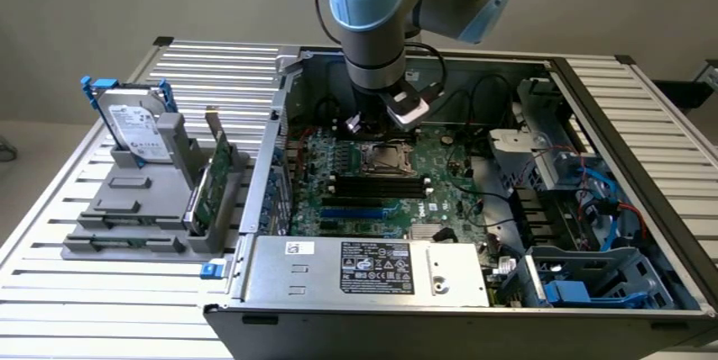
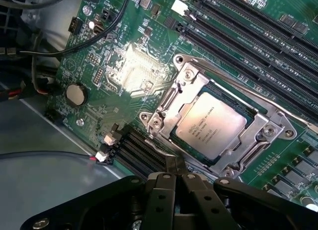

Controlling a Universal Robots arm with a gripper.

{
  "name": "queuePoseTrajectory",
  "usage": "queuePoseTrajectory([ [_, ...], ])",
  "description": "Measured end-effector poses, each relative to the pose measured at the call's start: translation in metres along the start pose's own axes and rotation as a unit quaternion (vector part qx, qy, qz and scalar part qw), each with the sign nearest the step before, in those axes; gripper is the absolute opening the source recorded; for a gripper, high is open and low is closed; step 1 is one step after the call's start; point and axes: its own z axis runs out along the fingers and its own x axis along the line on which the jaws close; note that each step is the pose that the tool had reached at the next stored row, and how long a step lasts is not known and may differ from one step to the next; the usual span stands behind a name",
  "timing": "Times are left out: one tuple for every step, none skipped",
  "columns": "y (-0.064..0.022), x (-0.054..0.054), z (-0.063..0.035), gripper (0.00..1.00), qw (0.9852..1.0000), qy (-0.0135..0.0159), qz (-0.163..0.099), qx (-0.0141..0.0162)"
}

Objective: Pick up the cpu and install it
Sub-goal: 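Close the cpu cover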

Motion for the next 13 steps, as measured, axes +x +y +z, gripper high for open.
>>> queuePoseTrajectory([
  [-0.0002, 0.0001, 0.0003, 0.11, 1.0000, 0.0000, 0.000, 0.0000],
  [-0.0004, 0.0002, 0.0004, 0.11, 1.0000, 0.0000, 0.000, 0.0000],
  [-0.0004, 0.0002, 0.0005, 0.11, 1.0000, 0.0000, 0.000, 0.0000],
  [-0.0004, 0.0002, 0.0005, 0.11, 1.0000, 0.0000, 0.000, 0.0000],
  [-0.0004, 0.0002, 0.0005, 0.11, 1.0000, -0.0001, 0.000, 0.0000],
  [-0.0004, 0.0002, 0.0005, 0.11, 1.0000, -0.0002, 0.000, 0.0001],
  [-0.0005, 0.0002, 0.0004, 0.11, 1.0000, -0.0004, 0.000, 0.0002],
  [-0.0005, 0.0003, 0.0003, 0.11, 1.0000, -0.0007, 0.000, 0.0004],
  [-0.0005, 0.0004, 0.0000, 0.11, 1.0000, -0.0011, 0.000, 0.0006],
  [-0.0006, 0.0005, -0.0005, 0.11, 1.0000, -0.0016, 0.001, 0.0010],
  [-0.0007, 0.0008, -0.0014, 0.11, 1.0000, -0.0023, 0.001, 0.0014],
  [-0.0009, 0.0011, -0.0026, 0.11, 1.0000, -0.0031, 0.001, 0.0019],
  [-0.0010, 0.0012, -0.0037, 0.11, 1.0000, -0.0038, 0.001, 0.0024],
])
